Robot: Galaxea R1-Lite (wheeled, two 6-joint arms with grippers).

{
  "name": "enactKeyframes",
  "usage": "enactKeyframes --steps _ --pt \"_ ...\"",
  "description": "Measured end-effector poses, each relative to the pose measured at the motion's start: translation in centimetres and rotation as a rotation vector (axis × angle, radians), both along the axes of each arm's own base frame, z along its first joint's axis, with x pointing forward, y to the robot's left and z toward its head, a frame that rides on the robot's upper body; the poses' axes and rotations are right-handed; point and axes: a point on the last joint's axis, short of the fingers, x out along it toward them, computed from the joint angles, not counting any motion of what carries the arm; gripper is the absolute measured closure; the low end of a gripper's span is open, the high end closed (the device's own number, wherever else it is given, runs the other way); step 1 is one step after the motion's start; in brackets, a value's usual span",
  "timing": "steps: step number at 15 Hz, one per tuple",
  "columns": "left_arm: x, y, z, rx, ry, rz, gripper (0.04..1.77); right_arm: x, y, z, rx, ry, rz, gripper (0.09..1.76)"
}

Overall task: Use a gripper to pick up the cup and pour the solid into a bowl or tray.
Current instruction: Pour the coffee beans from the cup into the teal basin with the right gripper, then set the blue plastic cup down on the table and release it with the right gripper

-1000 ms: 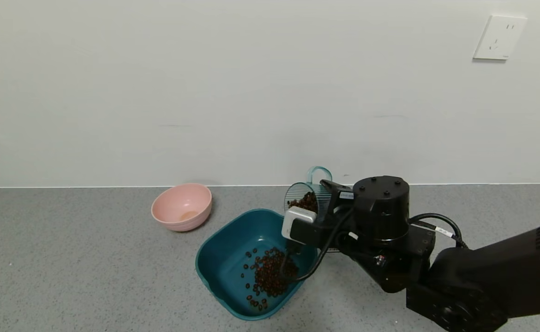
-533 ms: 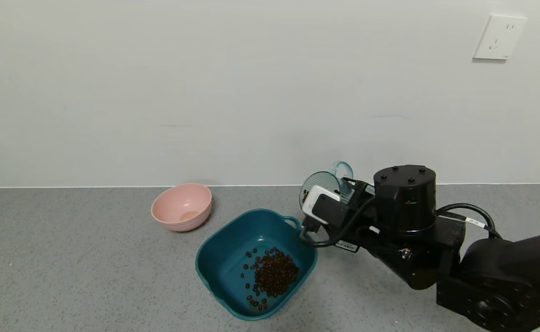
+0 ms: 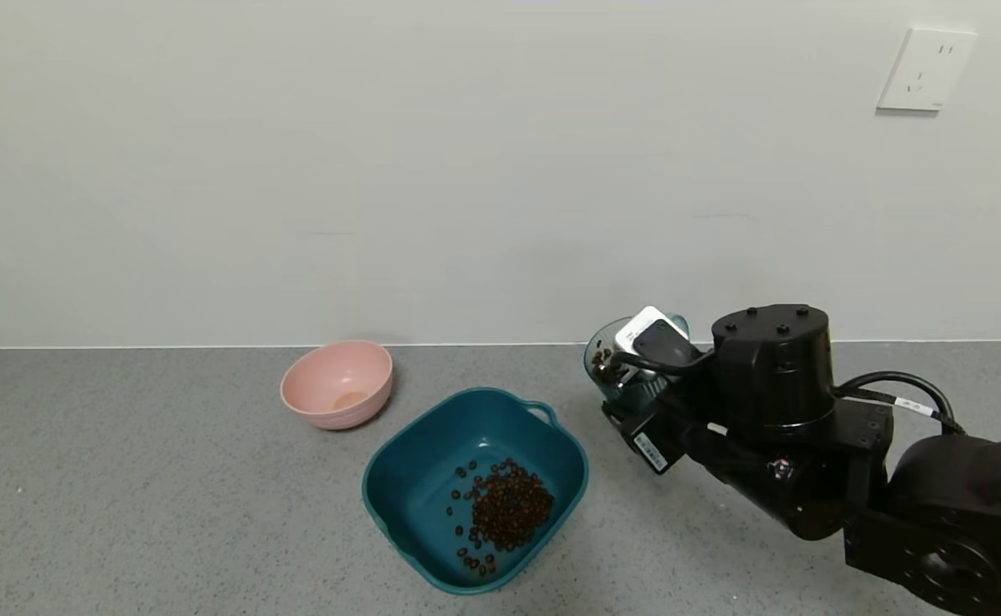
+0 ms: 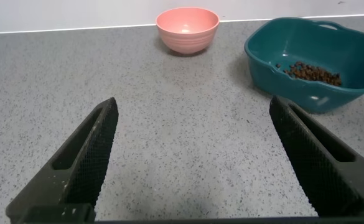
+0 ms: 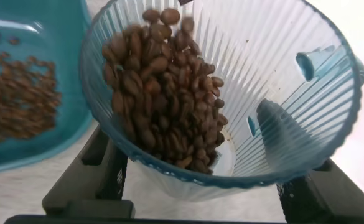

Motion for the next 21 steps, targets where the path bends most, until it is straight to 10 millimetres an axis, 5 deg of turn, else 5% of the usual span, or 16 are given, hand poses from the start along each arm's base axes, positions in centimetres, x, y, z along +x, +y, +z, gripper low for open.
enactKeyframes --steps 8,21 --pt "0.0 0.0 0.0 0.000 0.000 0.000 0.06 -0.8 -1.1 0.4 0.391 0.068 -0.125 0.50" --pt "0.0 0.0 0.0 0.000 0.000 0.000 0.06 -0.4 -3.3 -2.2 0.457 0.035 -0.278 0.50"
